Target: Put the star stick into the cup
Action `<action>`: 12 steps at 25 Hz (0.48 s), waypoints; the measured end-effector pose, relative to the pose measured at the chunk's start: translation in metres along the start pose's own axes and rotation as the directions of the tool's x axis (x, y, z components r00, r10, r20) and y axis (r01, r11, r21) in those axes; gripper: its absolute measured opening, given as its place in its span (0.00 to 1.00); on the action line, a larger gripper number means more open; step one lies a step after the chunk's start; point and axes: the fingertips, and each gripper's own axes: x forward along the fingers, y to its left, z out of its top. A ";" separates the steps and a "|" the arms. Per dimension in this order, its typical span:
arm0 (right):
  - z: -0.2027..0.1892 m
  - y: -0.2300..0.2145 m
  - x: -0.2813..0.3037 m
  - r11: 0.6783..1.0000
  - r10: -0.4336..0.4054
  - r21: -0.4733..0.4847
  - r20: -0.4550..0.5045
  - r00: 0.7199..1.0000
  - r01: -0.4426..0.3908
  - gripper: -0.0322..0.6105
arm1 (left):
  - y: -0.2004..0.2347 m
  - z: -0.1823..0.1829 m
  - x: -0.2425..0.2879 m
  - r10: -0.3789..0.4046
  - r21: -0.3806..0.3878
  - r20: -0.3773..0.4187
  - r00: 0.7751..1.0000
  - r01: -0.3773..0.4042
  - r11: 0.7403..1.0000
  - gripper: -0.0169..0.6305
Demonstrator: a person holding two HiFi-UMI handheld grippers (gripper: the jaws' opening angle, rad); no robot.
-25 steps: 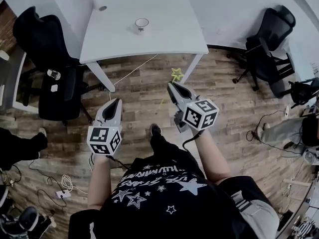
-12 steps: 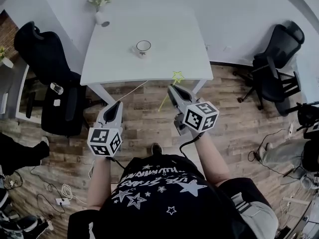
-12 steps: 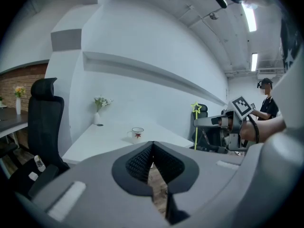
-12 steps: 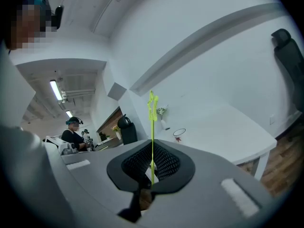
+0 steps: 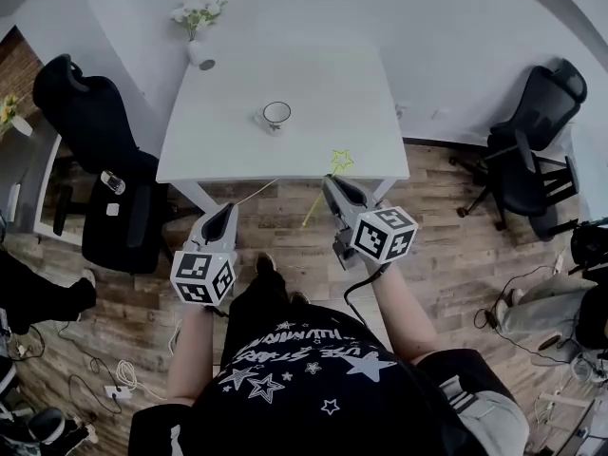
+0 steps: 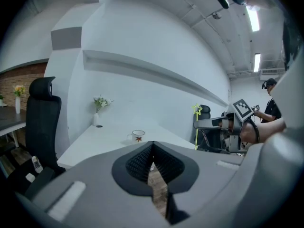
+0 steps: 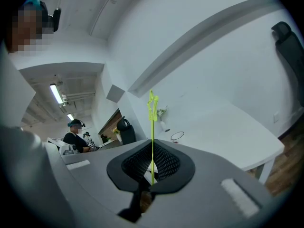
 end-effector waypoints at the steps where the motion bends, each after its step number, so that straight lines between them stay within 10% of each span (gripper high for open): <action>1: 0.001 -0.001 0.002 1.000 0.000 0.001 0.000 1.000 0.000 0.08 | 0.000 0.000 0.003 -0.007 0.002 -0.002 1.000 0.007 1.000 0.03; 12: 0.021 -0.021 0.032 0.999 -0.040 0.006 0.008 0.999 0.040 0.08 | 0.017 0.011 0.053 -0.077 0.013 -0.004 0.997 0.077 0.997 0.03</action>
